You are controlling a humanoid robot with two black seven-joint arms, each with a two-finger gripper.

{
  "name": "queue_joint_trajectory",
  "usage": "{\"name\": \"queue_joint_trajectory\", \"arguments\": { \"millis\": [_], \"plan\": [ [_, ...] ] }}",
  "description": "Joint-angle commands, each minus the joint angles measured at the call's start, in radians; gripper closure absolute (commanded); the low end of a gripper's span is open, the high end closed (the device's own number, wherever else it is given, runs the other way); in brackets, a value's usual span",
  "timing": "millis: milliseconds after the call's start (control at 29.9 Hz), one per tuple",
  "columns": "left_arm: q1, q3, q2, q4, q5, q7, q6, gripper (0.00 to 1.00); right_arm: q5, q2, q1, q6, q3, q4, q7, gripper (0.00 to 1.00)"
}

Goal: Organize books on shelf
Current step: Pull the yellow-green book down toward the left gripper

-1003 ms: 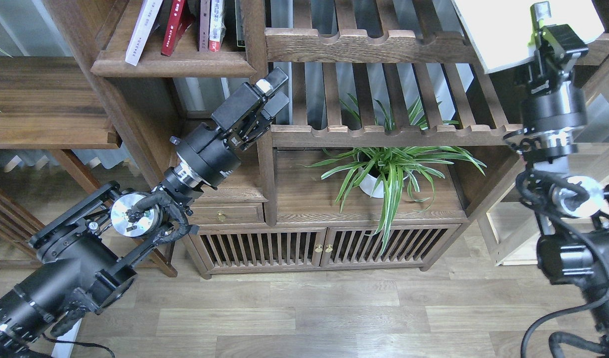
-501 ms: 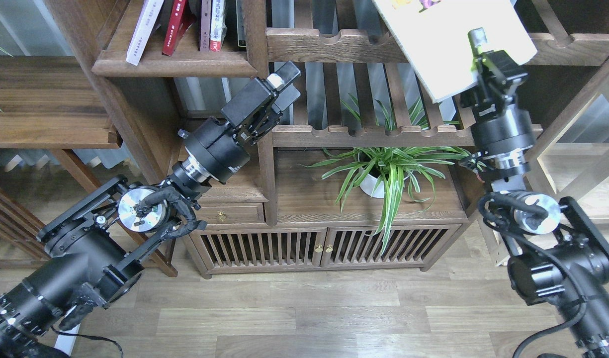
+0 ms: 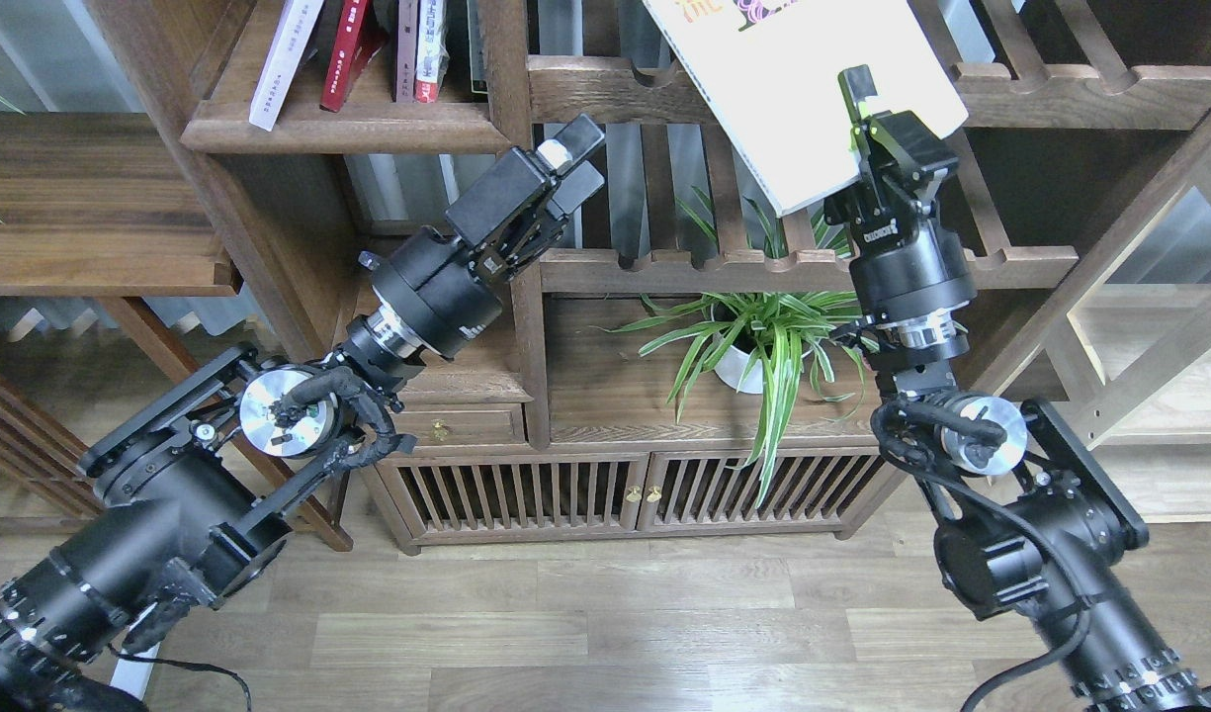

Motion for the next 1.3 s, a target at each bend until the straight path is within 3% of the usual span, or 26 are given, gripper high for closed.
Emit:
{"name": "queue_joint_trajectory", "arguments": {
  "millis": [0,468,1270],
  "plan": [
    [-0.002,0.0,-0.007,0.0,0.001,0.0,0.0,0.02,0.0,0.002,0.007,0.0,-0.011,0.005,0.0,0.99],
    [-0.008,-0.011,-0.033,0.0,0.007,-0.002,0.0,0.02,-0.003,0.088,0.056,0.0,-0.117,0.009,0.0,0.98],
    [-0.008,-0.044,-0.033,0.002,0.009,-0.003,0.0,0.03,-0.029,0.102,0.055,0.0,-0.187,0.014,-0.006,0.98]
  ]
}}
